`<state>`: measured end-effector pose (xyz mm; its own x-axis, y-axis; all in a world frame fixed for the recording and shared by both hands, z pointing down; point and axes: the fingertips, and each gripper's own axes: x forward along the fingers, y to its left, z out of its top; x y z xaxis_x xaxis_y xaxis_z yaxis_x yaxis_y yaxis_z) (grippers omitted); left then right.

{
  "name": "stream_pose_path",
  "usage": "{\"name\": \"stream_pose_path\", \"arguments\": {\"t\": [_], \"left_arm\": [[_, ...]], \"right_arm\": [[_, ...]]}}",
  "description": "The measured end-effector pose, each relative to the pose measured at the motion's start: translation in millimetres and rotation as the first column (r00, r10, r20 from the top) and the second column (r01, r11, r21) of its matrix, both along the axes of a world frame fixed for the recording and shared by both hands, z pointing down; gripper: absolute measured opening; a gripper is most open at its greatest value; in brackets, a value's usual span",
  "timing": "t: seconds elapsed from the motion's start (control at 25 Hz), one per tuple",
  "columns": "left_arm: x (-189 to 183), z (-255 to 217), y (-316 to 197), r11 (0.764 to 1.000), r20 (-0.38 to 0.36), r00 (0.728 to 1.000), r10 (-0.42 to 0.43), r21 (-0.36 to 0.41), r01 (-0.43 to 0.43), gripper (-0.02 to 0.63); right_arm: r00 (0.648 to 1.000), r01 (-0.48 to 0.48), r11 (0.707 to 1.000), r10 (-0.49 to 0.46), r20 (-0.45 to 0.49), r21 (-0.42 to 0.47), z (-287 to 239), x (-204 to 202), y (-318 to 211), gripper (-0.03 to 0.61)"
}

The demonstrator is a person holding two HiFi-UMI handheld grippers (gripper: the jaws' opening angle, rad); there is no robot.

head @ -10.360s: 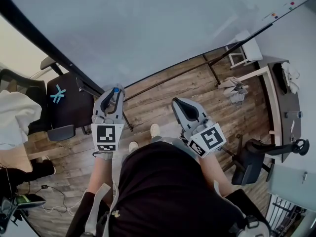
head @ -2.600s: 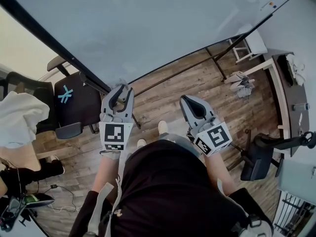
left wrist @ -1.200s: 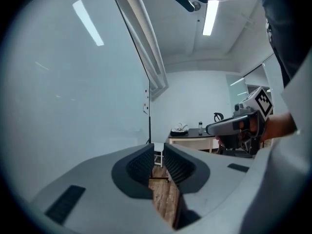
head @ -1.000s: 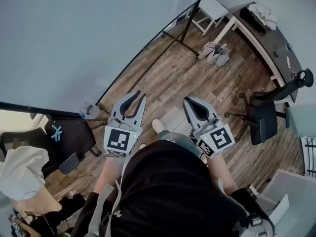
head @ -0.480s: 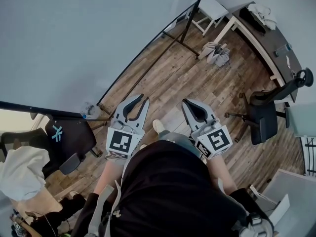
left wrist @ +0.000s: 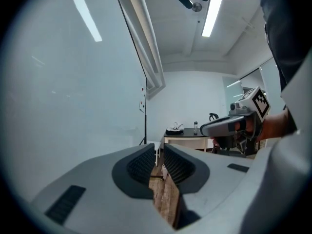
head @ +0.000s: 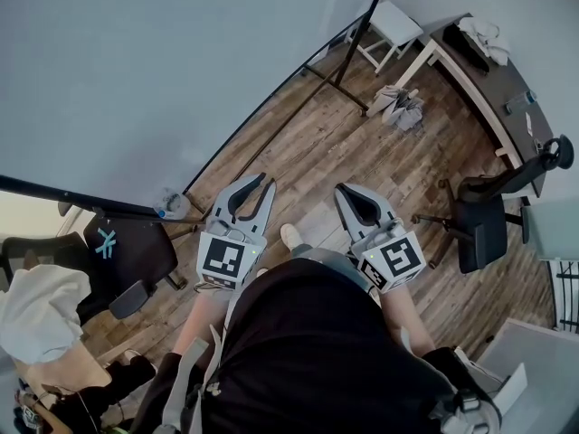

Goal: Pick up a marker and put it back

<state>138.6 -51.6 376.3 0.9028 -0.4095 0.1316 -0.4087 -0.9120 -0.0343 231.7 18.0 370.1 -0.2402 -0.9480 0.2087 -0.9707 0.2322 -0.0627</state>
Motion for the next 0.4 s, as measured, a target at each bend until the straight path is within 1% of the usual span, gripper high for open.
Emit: {"name": "stream_pose_path", "arguments": {"t": [0.4], "left_arm": [[-7.9,-0.8,-0.8,1.0,0.0,1.0,-0.005,-0.009,0.005,0.064]], "right_arm": [[1.0,0.008,1.0,-0.009,-0.012,-0.008,-2.1,-8.9,-5.5,0.015]]}}
